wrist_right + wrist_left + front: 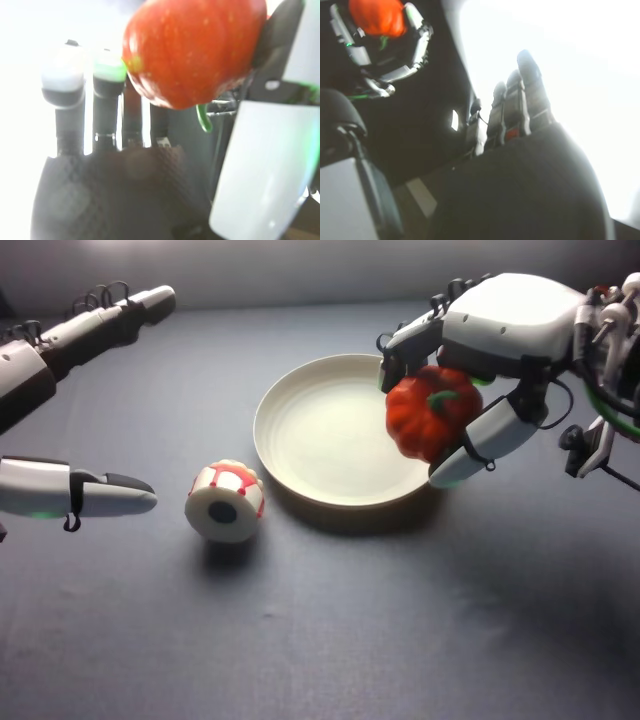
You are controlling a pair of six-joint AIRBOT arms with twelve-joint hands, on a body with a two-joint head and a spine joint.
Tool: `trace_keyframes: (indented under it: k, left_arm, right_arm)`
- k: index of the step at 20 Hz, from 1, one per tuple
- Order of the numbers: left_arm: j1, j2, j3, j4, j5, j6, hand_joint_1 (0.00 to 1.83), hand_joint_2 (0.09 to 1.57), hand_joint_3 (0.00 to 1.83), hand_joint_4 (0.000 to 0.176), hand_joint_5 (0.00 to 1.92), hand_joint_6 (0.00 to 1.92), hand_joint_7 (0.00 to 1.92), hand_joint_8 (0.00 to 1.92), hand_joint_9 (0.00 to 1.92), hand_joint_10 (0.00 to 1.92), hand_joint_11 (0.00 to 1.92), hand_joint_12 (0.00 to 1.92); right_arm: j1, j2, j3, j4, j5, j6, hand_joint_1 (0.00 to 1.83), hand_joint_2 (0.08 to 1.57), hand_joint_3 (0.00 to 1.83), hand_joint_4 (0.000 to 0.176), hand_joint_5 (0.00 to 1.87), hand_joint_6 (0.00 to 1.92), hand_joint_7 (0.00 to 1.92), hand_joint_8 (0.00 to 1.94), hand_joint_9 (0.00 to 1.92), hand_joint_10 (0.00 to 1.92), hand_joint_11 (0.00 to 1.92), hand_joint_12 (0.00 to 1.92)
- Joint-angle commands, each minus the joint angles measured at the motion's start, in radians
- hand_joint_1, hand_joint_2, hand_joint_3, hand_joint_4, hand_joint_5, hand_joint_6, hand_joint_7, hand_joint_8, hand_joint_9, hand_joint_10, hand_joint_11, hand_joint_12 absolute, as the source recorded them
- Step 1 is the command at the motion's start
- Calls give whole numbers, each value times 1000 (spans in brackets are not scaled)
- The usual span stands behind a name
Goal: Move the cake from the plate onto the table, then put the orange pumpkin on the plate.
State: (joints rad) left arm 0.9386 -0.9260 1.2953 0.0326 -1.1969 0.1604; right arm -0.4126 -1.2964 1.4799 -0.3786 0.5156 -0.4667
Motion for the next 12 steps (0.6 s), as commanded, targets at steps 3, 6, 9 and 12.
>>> trace_keyframes:
  k: [3, 6, 9, 12]
  left_arm:
    - [-23, -7, 8, -35, -119, -4, 1004, 882, 0, 91, 0, 0, 0, 0, 0, 0, 0, 310]
    - [-24, -10, 9, -36, -124, -4, 1007, 897, 3, 93, 0, 0, 0, 0, 0, 0, 0, 263]
    - [-26, -14, 11, -36, -129, -4, 969, 904, 3, 67, 0, 0, 0, 0, 0, 0, 0, 305]
    - [-35, -24, 16, -32, -131, -4, 927, 902, 0, 123, 0, 0, 0, 0, 0, 0, 0, 292]
  right_arm:
    - [26, 2, 8, 31, 98, 9, 1507, 1083, 62, 0, 1016, 1921, 1012, 1941, 1062, 1921, 1201, 1921]
    - [25, -18, 34, 37, 69, 9, 1468, 1104, 49, 0, 996, 1921, 1029, 1941, 1090, 1921, 1218, 1921]
    - [25, -35, 63, 45, 41, 9, 1445, 1106, 28, 0, 987, 1921, 1086, 1941, 1181, 1921, 1310, 1921]
    - [25, -42, 82, 55, 22, 9, 1454, 1118, 24, 0, 987, 1921, 1068, 1941, 1166, 1921, 1283, 1921]
